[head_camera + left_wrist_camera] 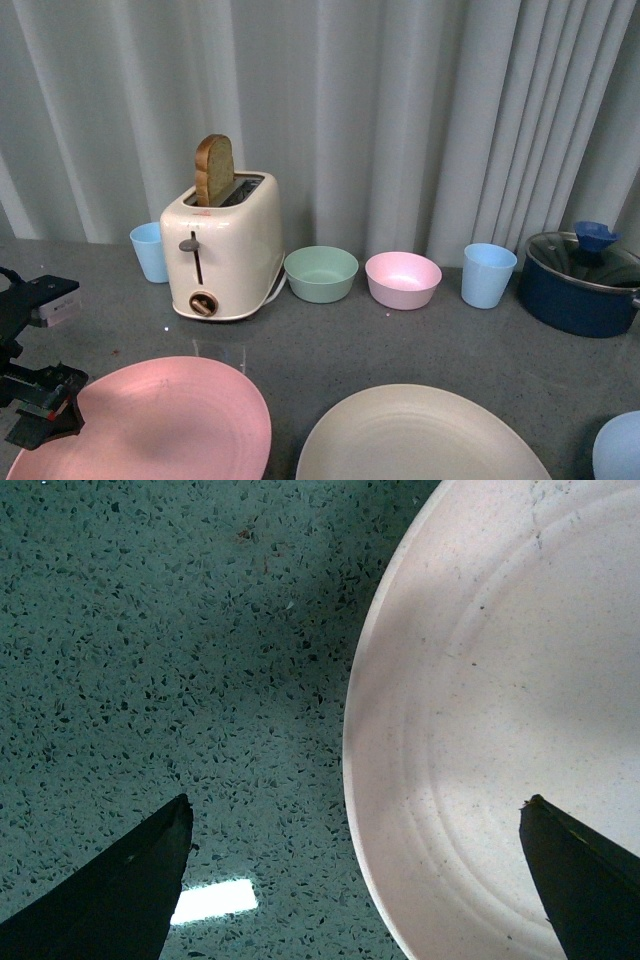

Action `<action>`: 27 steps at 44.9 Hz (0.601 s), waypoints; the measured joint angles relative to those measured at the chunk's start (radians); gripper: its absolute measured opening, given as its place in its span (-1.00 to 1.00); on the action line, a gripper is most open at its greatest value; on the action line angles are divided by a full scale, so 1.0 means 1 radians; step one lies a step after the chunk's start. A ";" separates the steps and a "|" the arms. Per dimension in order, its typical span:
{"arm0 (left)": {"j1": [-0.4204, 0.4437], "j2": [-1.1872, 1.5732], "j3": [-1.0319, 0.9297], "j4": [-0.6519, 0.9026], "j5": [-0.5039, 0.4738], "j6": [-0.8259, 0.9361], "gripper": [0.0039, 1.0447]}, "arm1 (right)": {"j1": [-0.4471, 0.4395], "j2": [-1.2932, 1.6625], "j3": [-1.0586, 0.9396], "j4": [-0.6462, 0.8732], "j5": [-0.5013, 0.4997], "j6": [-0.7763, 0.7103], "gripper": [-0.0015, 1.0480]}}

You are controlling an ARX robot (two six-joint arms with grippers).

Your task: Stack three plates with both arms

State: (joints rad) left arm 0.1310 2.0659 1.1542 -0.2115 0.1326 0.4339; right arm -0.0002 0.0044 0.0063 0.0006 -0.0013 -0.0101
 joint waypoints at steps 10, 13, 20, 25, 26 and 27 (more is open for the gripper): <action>-0.004 0.035 0.000 0.034 -0.001 0.008 0.87 | 0.000 0.000 0.000 0.000 0.000 0.000 0.86; -0.004 0.051 0.000 0.043 -0.002 0.011 0.87 | 0.000 0.000 0.000 0.000 0.000 0.000 0.86; -0.003 0.079 0.000 0.069 -0.018 0.019 0.87 | 0.000 0.000 0.000 0.000 0.000 0.000 0.86; 0.000 0.097 0.000 0.077 -0.021 0.035 0.87 | 0.000 0.000 0.000 0.000 0.000 0.000 0.86; 0.002 0.100 0.000 0.078 -0.019 0.037 0.87 | 0.000 0.000 0.000 0.000 0.000 0.000 0.86; 0.003 0.100 0.000 0.080 -0.019 0.038 0.87 | 0.000 0.000 0.000 0.000 0.000 0.000 0.86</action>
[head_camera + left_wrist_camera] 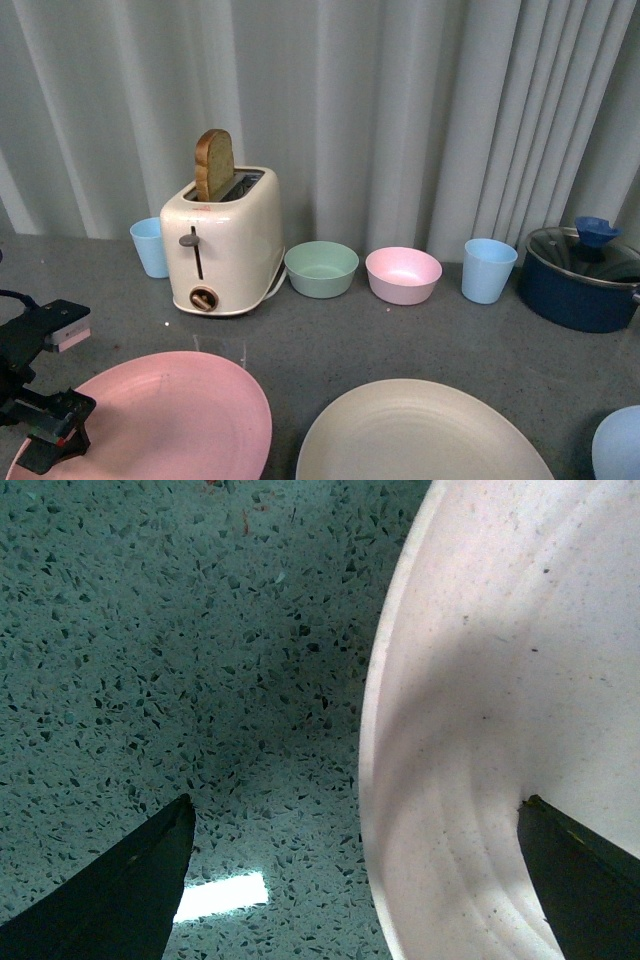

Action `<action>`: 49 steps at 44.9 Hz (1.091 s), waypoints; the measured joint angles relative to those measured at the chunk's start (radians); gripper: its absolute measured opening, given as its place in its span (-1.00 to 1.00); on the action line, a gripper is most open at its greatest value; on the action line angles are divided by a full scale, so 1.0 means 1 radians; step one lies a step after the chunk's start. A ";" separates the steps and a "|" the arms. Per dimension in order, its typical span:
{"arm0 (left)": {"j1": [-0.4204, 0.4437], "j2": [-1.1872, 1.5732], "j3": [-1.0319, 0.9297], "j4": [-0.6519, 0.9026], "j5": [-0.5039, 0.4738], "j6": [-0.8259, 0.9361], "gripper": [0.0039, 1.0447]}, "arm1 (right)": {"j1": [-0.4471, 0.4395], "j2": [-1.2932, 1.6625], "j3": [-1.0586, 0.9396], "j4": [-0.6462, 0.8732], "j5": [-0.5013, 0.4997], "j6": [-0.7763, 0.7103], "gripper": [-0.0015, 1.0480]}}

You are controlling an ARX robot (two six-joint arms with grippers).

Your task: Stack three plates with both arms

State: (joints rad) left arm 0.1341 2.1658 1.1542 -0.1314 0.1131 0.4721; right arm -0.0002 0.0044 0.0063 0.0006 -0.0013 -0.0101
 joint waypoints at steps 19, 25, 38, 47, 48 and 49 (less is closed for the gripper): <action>0.003 0.014 0.007 0.022 0.014 0.006 0.00 | 0.000 0.000 0.000 0.000 0.000 0.000 0.86; 0.002 0.014 0.007 0.028 -0.002 0.006 -0.33 | 0.000 0.000 0.000 0.000 0.000 0.000 0.86; 0.003 -0.003 0.011 0.011 0.022 -0.013 -0.91 | 0.000 0.000 0.000 0.000 0.000 0.000 0.86; 0.001 -0.014 0.048 -0.111 0.078 -0.058 -0.92 | 0.000 0.000 0.000 0.000 0.000 0.000 0.86; 0.002 -0.015 0.055 -0.124 0.085 -0.061 -0.92 | 0.000 0.000 0.000 0.000 0.000 0.000 0.86; 0.002 -0.016 0.063 -0.138 0.090 -0.066 -0.92 | 0.000 0.000 0.000 0.000 0.000 0.000 0.86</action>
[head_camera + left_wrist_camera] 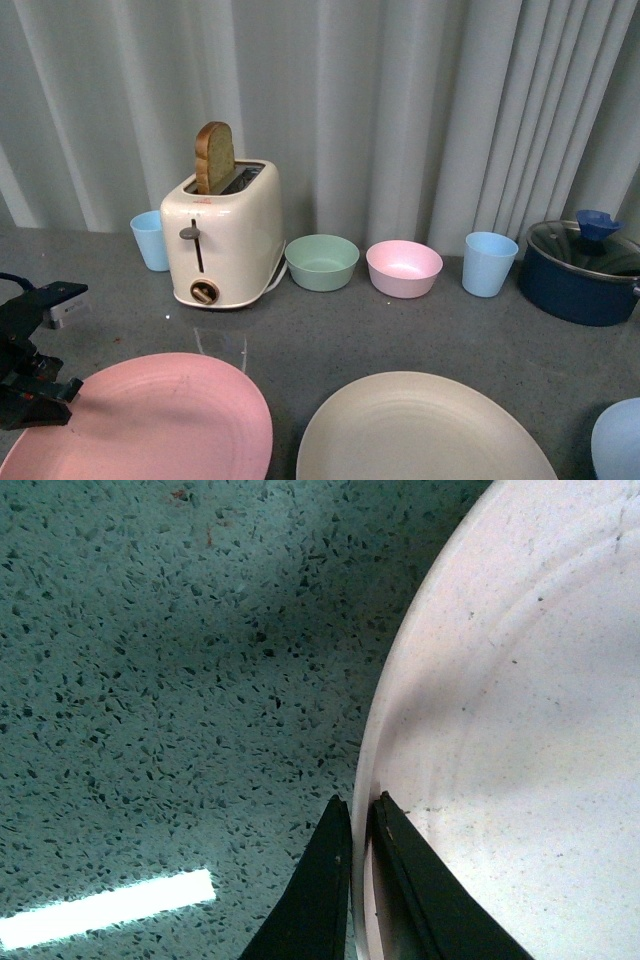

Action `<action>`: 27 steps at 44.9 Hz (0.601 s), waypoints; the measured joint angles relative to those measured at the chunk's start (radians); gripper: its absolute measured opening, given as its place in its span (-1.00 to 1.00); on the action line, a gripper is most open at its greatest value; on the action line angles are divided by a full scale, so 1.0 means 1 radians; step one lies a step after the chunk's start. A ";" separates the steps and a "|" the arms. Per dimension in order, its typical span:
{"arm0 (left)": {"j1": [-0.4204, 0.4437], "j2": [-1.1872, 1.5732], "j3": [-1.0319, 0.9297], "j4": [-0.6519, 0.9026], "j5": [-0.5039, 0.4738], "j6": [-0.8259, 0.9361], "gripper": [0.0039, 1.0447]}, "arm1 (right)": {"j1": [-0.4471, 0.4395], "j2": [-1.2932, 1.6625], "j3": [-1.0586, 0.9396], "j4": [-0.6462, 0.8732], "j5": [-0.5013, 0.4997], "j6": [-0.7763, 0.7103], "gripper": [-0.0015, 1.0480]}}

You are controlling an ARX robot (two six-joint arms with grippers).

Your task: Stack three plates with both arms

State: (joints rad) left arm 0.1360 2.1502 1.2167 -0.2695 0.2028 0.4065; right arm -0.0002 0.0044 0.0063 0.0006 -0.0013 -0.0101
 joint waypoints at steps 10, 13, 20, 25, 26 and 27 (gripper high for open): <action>0.020 -0.002 0.097 -0.112 0.041 -0.023 -0.94 | 0.000 0.000 0.000 0.000 0.000 0.000 0.86; 0.031 -0.002 0.136 -0.143 0.043 -0.023 -0.94 | 0.000 0.000 0.000 0.000 0.000 0.000 0.86; 0.082 -0.002 0.265 -0.252 0.061 -0.019 -0.94 | 0.000 0.000 0.000 0.000 0.000 0.000 0.86; 0.110 -0.001 0.333 -0.306 0.093 -0.034 -0.94 | 0.000 0.000 0.000 0.000 0.000 0.000 0.86; 0.113 -0.001 0.340 -0.311 0.101 -0.038 -0.94 | 0.000 0.000 0.000 0.000 0.000 0.000 0.86; 0.116 -0.001 0.352 -0.319 0.113 -0.041 -0.94 | 0.000 0.000 0.000 0.000 0.000 0.000 0.86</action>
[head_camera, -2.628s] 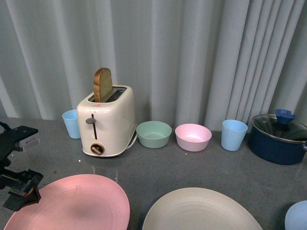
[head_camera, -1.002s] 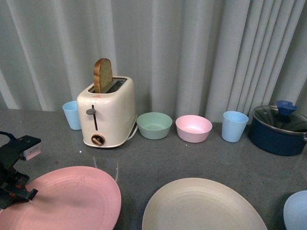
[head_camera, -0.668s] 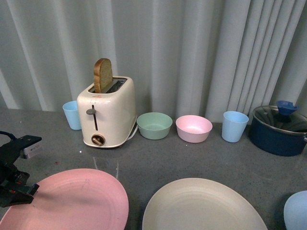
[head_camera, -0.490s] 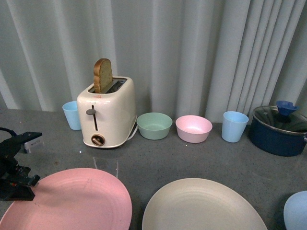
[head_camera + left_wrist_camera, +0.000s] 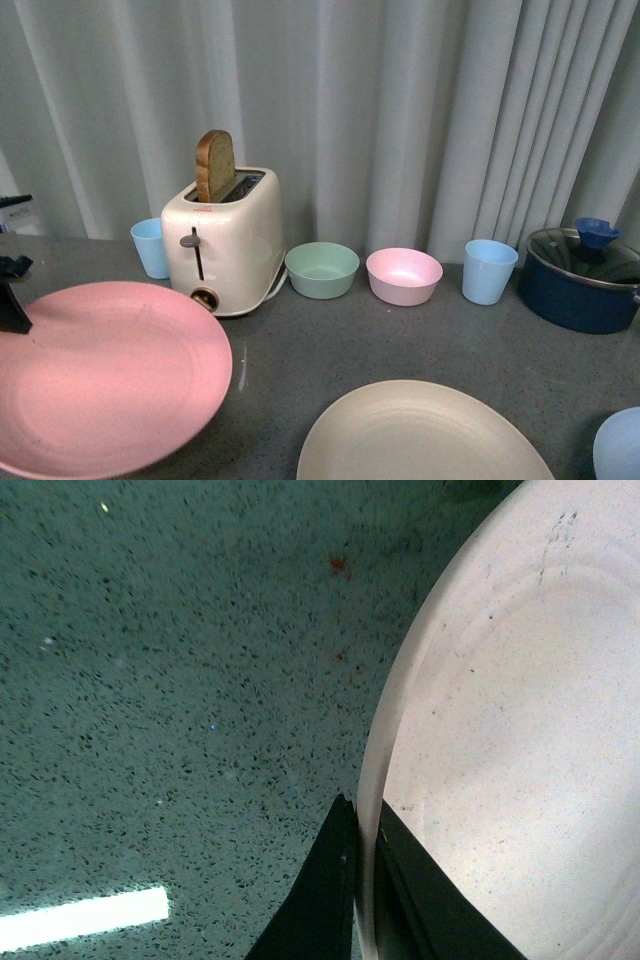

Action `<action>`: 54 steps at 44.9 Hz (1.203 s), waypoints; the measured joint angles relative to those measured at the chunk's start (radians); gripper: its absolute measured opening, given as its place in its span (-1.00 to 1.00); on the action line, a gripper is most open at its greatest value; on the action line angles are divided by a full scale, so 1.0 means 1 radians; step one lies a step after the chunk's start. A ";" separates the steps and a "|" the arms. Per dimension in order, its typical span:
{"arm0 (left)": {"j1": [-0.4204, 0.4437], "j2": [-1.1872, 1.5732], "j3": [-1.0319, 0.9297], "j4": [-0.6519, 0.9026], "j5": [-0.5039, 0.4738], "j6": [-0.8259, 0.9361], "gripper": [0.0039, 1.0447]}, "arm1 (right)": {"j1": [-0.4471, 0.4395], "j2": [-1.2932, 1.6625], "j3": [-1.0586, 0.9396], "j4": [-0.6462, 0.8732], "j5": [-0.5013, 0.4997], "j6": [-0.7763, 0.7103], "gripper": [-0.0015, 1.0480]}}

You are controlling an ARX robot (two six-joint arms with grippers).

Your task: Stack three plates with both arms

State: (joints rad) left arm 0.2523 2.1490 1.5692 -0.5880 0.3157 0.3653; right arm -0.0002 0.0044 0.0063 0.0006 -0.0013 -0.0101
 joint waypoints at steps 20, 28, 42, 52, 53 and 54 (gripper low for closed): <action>-0.132 -0.285 -0.148 -0.034 0.212 -0.085 -0.94 | 0.000 0.000 0.000 0.000 0.000 0.000 0.86; -0.257 -0.352 -0.282 0.011 0.181 -0.087 -0.94 | 0.000 0.000 0.000 0.000 0.000 0.000 0.86; -0.444 -0.345 -0.360 0.087 0.116 -0.143 -0.94 | 0.000 0.000 0.000 0.000 0.000 0.000 0.86; -0.556 -0.282 -0.356 0.125 0.074 -0.224 -0.94 | 0.000 0.000 0.000 0.000 0.000 0.000 0.86; -0.564 -0.274 -0.355 0.127 0.068 -0.236 -0.94 | 0.000 0.000 0.000 0.000 0.000 0.000 0.86; -0.573 -0.266 -0.353 0.130 0.061 -0.243 -0.94 | 0.000 0.000 0.000 0.000 0.000 0.000 0.86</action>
State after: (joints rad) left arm -0.3210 1.8832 1.2160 -0.4576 0.3763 0.1223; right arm -0.0002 0.0044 0.0063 0.0006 -0.0013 -0.0101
